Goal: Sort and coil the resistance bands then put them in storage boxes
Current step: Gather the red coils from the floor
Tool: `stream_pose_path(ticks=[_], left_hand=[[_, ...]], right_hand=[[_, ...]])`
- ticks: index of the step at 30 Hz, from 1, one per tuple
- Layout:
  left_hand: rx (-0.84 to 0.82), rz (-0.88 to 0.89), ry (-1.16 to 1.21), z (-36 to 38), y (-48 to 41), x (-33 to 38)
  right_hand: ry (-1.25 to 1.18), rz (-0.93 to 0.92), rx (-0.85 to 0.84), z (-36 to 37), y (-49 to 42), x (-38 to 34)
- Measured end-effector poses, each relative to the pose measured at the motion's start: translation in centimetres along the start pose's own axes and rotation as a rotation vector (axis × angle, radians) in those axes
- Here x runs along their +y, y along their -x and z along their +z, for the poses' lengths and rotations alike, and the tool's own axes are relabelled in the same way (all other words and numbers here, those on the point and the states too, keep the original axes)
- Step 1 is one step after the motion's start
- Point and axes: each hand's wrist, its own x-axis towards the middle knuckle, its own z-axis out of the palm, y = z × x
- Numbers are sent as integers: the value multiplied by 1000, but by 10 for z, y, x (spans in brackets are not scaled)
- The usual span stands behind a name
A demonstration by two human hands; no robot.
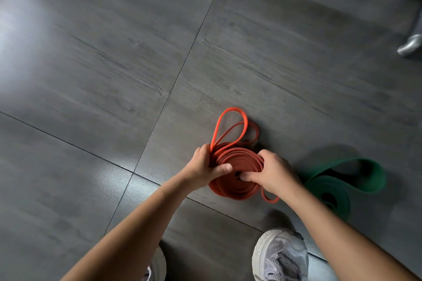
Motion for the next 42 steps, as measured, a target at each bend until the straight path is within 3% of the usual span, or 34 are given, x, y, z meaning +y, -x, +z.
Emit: stream_pose_path(ticks=[4, 11, 13, 15, 17, 20, 22, 25, 29, 35, 38, 42], left_hand=[[18, 9, -80, 2, -1, -6], [64, -26, 142, 2, -7, 2], [52, -13, 130, 0, -9, 0], [74, 22, 12, 0, -8, -4], [156, 62, -180, 0, -4, -5], [303, 64, -496, -1, 3, -2], [415, 47, -560, -1, 8, 2], [467, 156, -408, 9, 22, 3], [437, 156, -241, 21, 43, -5], [422, 136, -175, 26, 60, -15], [382, 120, -163, 28, 60, -14], [413, -1, -22, 31, 56, -5]], right_hand=[[-99, -65, 104, 6, 4, -7], [-106, -62, 36, 5, 5, -1], [-248, -31, -24, 5, 5, 0], [-476, -6, -149, 3, 8, 6], [-555, -15, -197, 4, 12, 12], [-491, -38, -88, 10, 15, 8], [-383, -47, 14, 12, 16, 1], [-201, -87, 96, 15, 19, -1], [-167, -74, 163, 18, 22, -2], [-481, -9, -204, 11, 16, 12], [-333, -23, -168, 14, 16, 17], [-340, 43, -71, 19, 20, 16]])
